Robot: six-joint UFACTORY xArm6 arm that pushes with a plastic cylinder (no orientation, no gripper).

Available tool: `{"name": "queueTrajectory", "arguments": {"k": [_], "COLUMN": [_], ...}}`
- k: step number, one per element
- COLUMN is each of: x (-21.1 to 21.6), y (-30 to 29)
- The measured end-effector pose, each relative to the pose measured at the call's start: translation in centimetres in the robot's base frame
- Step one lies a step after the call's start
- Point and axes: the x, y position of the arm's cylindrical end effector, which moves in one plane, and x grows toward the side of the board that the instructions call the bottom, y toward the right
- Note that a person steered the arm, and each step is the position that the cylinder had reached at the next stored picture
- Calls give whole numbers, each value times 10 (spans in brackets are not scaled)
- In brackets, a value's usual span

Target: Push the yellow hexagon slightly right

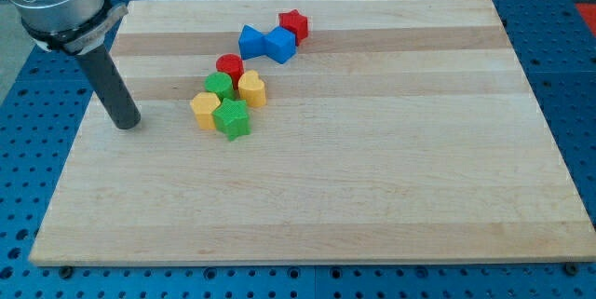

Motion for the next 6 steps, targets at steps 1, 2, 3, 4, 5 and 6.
{"name": "queueTrajectory", "arguments": {"k": [1, 2, 3, 4, 5, 6], "x": [0, 0, 0, 0, 0, 3], "y": [21, 49, 69, 88, 103, 100]}}
